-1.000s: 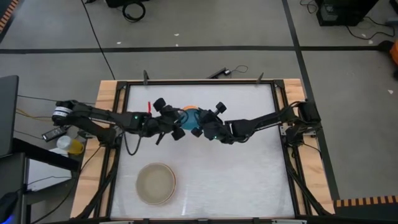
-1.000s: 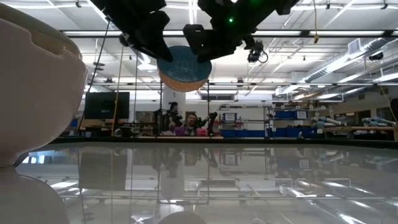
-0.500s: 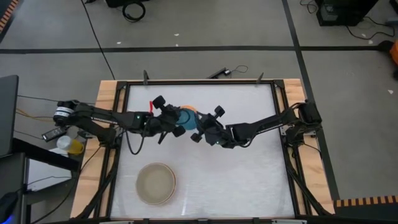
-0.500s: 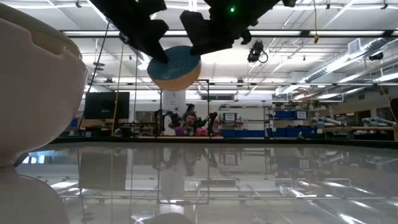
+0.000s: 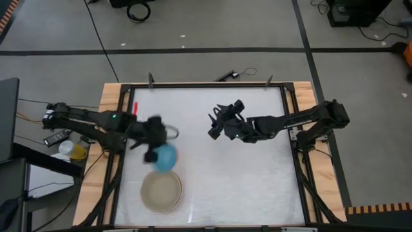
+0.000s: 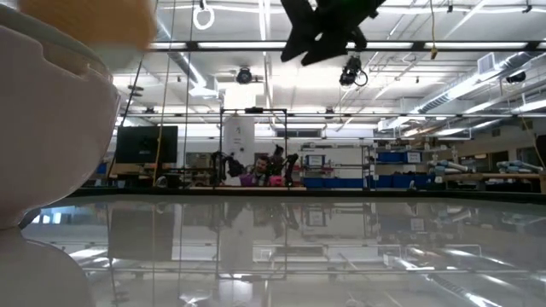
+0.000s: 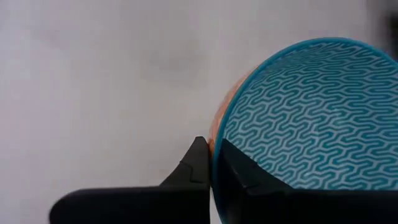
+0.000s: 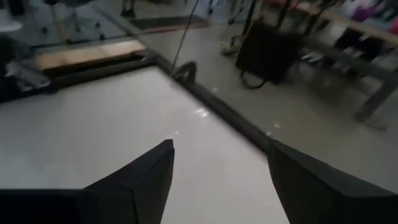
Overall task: Nest bowls inside each other
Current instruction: Stack the blue bowl on top of the gray bowl
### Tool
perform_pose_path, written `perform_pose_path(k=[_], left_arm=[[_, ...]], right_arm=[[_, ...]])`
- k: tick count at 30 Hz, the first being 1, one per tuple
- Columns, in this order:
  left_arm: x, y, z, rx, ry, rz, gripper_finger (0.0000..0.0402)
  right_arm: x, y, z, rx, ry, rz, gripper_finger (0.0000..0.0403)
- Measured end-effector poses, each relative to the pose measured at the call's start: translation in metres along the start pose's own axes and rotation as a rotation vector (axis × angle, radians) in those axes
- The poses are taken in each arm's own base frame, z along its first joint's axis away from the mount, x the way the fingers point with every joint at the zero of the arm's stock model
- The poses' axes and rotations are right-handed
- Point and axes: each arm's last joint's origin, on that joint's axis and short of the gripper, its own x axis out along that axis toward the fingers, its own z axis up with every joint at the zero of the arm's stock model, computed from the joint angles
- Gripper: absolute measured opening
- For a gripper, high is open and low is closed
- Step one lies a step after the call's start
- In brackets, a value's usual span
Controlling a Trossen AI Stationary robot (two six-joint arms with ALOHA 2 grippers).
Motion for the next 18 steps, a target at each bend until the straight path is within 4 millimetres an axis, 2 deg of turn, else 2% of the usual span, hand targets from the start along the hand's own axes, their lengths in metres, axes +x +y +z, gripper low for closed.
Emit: perform_pose_path(k=[2, 6, 13, 18], left_arm=[[-0.004, -0.011, -0.006, -0.007, 0.041, -0.105, 0.0009], [0.002, -0.036, -0.012, -0.012, 0.089, -0.162, 0.0009], [0.050, -0.081, -0.025, 0.043, 0.130, -0.262, 0.0009], [0.071, -0.088, -0.032, 0.004, 0.209, -0.203, 0.0020]], right_arm=[[0.005, 0.000, -0.005, 0.004, 0.026, 0.027, 0.0264], [0.009, 0.000, -0.016, 0.016, 0.058, 0.038, 0.0260], [0.011, -0.002, -0.033, 0.036, 0.110, 0.039, 0.0256], [0.008, 0.001, -0.036, 0.037, 0.127, 0.058, 0.0256]])
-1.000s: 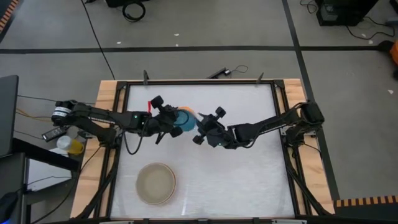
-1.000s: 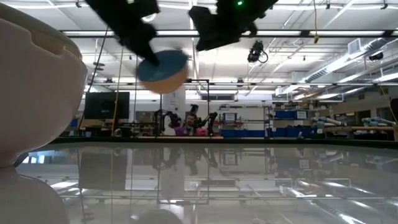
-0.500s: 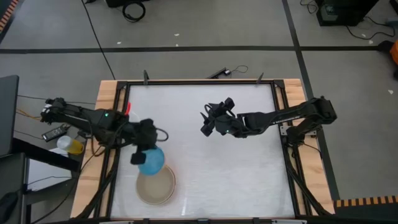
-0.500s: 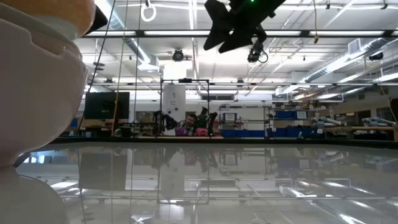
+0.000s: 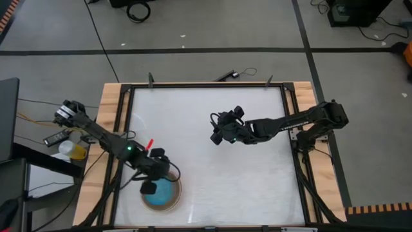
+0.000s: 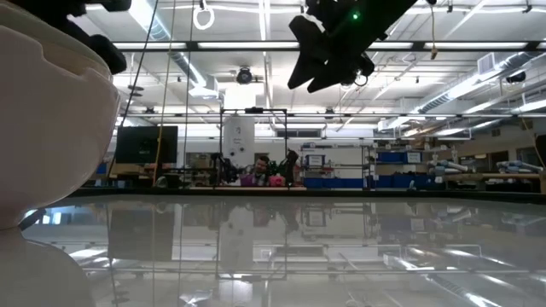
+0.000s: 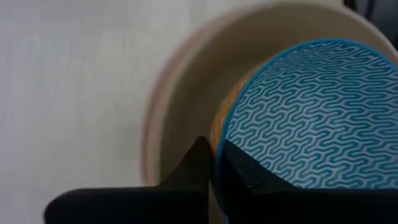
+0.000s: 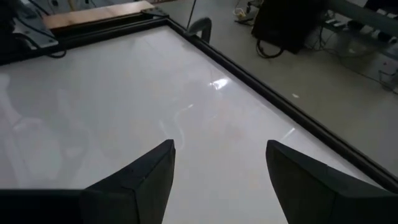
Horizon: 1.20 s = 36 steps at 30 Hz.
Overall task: Nest bowls inside each other
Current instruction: Stack the blue bowl on top of the gray bowl, then return to Home Position
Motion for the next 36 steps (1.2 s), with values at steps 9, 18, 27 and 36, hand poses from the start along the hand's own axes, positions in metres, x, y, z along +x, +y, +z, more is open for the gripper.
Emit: perform_pose_path(k=[9, 18, 27, 36], left_arm=[[0.007, 0.000, 0.004, -0.019, -0.019, 0.048, 0.0125], [-0.038, -0.001, 0.010, -0.021, -0.096, 0.069, 0.0179], [-0.056, 0.021, -0.011, 0.027, -0.505, 0.310, 0.0156], [-0.015, 0.060, -0.039, 0.027, -0.852, 0.318, 0.0142]], right_arm=[[-0.003, 0.002, -0.002, -0.013, 0.007, 0.007, 0.0256], [-0.010, -0.001, 0.001, -0.028, 0.009, 0.011, 0.0256], [-0.057, -0.021, -0.006, -0.055, -0.030, 0.065, 0.0239], [-0.092, -0.038, -0.076, -0.145, -0.160, 0.759, 0.0210]])
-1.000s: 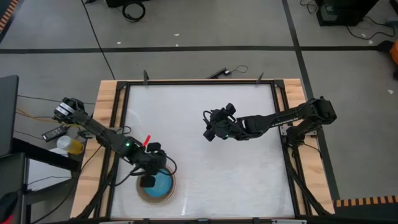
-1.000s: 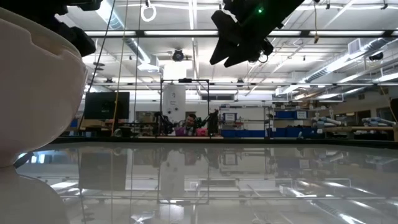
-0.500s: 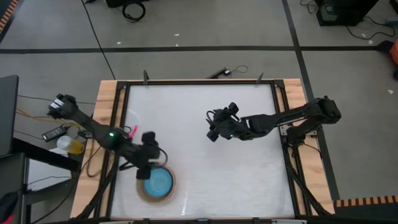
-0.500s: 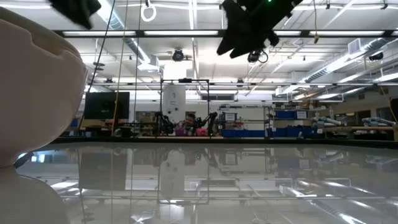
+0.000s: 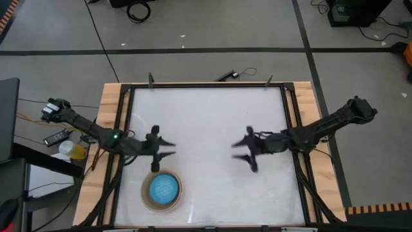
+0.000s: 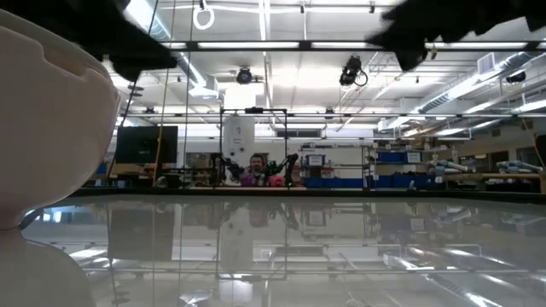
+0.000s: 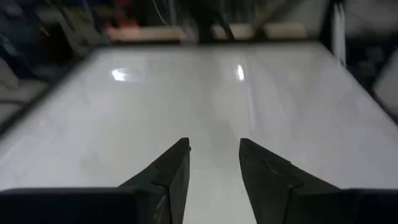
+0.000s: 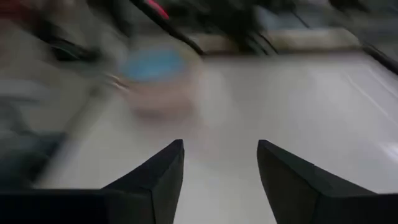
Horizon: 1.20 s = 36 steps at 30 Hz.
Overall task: Nest bowls inside each other
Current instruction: Return to Home Position
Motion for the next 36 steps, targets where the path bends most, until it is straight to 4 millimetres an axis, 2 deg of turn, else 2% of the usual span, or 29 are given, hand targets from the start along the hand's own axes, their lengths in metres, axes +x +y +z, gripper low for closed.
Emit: perform_pose_path(k=[2, 4, 7, 11, 15, 23, 25, 28, 32, 36], left_arm=[[0.007, 0.013, 0.003, -0.042, -0.092, -0.013, 0.0141], [0.015, 0.026, 0.002, -0.057, -0.148, -0.086, 0.0141], [0.024, 0.044, 0.003, -0.059, -0.171, -0.081, 0.0141], [0.024, 0.059, 0.009, -0.043, -0.194, -0.007, 0.0141], [0.005, 0.062, 0.014, 0.006, -0.214, -0.017, 0.0141], [-0.052, 0.072, 0.018, 0.021, -0.325, 0.099, 0.0142], [-0.056, 0.072, 0.011, 0.007, -0.341, 0.097, 0.0142], [-0.054, 0.071, -0.011, -0.004, -0.338, 0.085, 0.0142], [-0.050, 0.068, -0.039, -0.037, -0.414, 0.054, 0.0142], [-0.052, 0.069, -0.049, -0.048, -0.448, 0.099, 0.0142]], right_arm=[[-0.006, 0.002, -0.001, -0.017, -0.155, 0.077, 0.0200], [-0.010, -0.001, -0.001, -0.056, -0.274, 0.033, 0.0191], [-0.016, -0.006, 0.004, -0.018, -0.359, -0.100, 0.0182], [-0.026, -0.011, 0.008, 0.038, -0.365, -0.151, 0.0170], [-0.047, -0.018, 0.012, 0.062, -0.362, -0.173, 0.0161], [-0.098, -0.037, 0.016, 0.115, -0.412, -0.189, 0.0158], [-0.104, -0.041, 0.011, 0.131, -0.375, -0.201, 0.0158], [-0.105, -0.042, 0.001, 0.158, -0.367, -0.141, 0.0158], [-0.095, -0.039, -0.025, 0.213, -0.521, 0.033, 0.0158], [-0.084, -0.044, -0.050, 0.266, -0.512, -0.024, 0.0158]])
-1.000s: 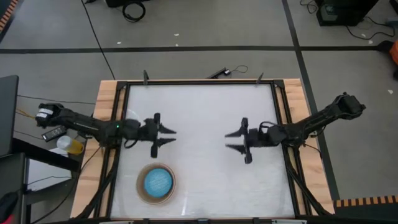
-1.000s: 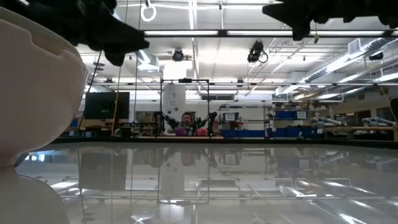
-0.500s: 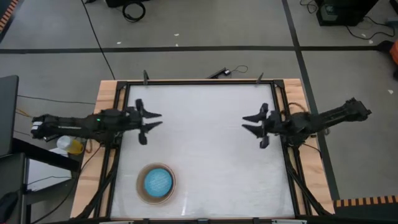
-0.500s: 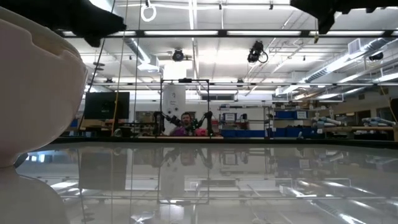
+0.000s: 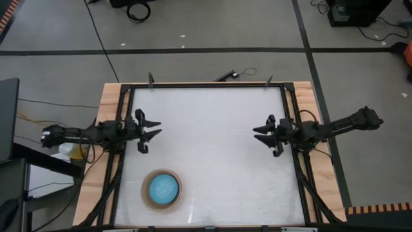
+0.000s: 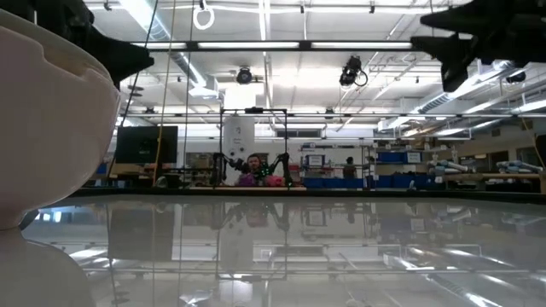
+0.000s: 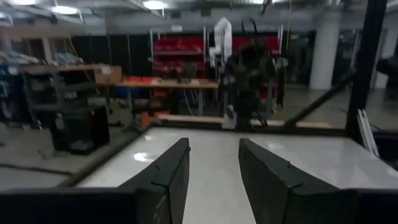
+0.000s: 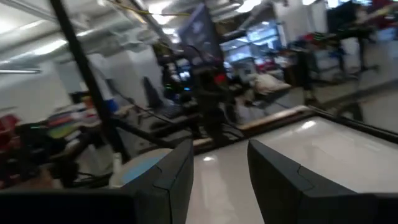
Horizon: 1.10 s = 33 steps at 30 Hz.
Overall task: Nest bowls inside each other
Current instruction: Return to Home Position
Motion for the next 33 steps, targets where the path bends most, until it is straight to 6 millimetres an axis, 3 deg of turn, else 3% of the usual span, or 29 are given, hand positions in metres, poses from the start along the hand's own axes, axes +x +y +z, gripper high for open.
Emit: perform_pose_path(k=[10, 18, 22, 33], left_arm=[[-0.014, 0.005, 0.015, 0.042, 0.022, 0.027, 0.0142], [-0.014, 0.004, 0.004, 0.026, 0.127, 0.010, 0.0142], [-0.012, 0.002, -0.005, 0.017, 0.099, 0.006, 0.0142], [-0.010, 0.001, -0.019, -0.020, 0.078, 0.008, 0.0142]], right_arm=[[-0.007, -0.013, 0.001, -0.062, 0.038, -0.012, 0.0158], [-0.021, -0.020, -0.002, -0.039, 0.011, -0.018, 0.0158], [-0.023, -0.026, -0.018, -0.026, 0.026, -0.044, 0.0158], [-0.023, -0.025, -0.020, -0.027, 0.055, -0.024, 0.0158]])
